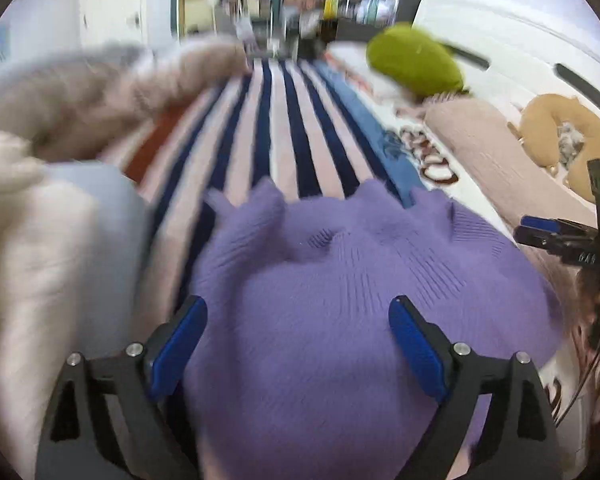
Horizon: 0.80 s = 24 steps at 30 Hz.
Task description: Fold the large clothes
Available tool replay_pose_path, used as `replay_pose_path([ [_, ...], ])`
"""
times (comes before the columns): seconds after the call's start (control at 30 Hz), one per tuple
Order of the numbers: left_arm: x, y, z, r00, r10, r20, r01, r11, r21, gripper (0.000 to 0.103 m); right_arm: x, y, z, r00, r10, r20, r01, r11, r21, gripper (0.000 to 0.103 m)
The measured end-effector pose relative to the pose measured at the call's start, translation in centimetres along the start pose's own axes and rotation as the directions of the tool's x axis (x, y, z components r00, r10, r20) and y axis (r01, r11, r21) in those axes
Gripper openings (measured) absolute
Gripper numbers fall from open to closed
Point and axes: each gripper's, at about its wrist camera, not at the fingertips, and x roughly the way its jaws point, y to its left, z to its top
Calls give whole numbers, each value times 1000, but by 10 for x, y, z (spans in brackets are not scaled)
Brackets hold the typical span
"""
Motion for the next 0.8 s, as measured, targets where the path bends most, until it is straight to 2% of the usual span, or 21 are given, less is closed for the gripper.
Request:
replay_pose_path([
  [0.03,19,-3,11,996,87,-34,-87,996,18,90,10,-2,3,1000,-15,3,15,1000,-7,70],
  [0.1,31,-3,23,984,180,-18,-179,983,34,90,42,-12,8,998,-18,-64,21,999,39,70],
  [0.13,36,-2,30,981,193,-7,-192,981,36,90,57,-19,8,994,39,-105,-28,994,103,67],
  [0.17,39,-1,33,982,190,-9,-190,981,34,90,63,-22,8,990,82,-111,-66,988,139,59],
  [0.23,52,5,40,976,211,-57,-210,977,32,90,69,-23,10,987,120,-110,-103,983,151,48],
  [0.3,64,13,43,965,244,-97,-241,970,42,72,69,-19,14,987,113,-111,-100,988,117,15],
  [0.33,68,16,43,965,236,-116,-233,972,44,46,66,-17,16,990,104,-97,-94,990,103,10],
  [0.37,70,22,42,968,213,-135,-210,977,37,24,63,-13,17,992,94,-83,-87,992,92,9],
  [0.4,71,26,37,970,194,-147,-192,981,29,20,60,-11,17,994,88,-72,-82,994,78,9],
  [0.47,70,30,34,965,233,-120,-230,972,39,13,53,-12,20,998,33,-52,-30,998,51,8],
  [0.53,72,32,33,946,309,-101,-305,951,59,12,46,-22,26,999,-23,-30,25,998,65,8],
  [0.57,74,33,34,929,360,-92,-354,932,75,12,44,-29,28,998,-54,-24,56,994,90,7],
  [0.6,75,33,32,920,381,-90,-374,924,81,12,43,-36,28,997,-76,-27,79,991,108,7],
  [0.63,77,34,32,920,379,-100,-373,925,75,12,46,-43,27,995,-91,-48,97,988,123,7],
  [0.7,76,34,31,930,350,-109,-346,937,54,16,55,-46,22,993,-82,-84,92,987,130,8],
  [0.73,72,31,30,934,343,-95,-339,939,56,26,58,-45,20,994,-65,-89,76,989,130,8],
  [0.77,68,27,30,935,343,-88,-338,939,67,49,62,-42,17,995,-42,-87,54,990,132,11],
  [0.8,64,24,30,937,340,-82,-334,940,74,61,64,-39,16,995,-35,-92,47,989,137,13],
])
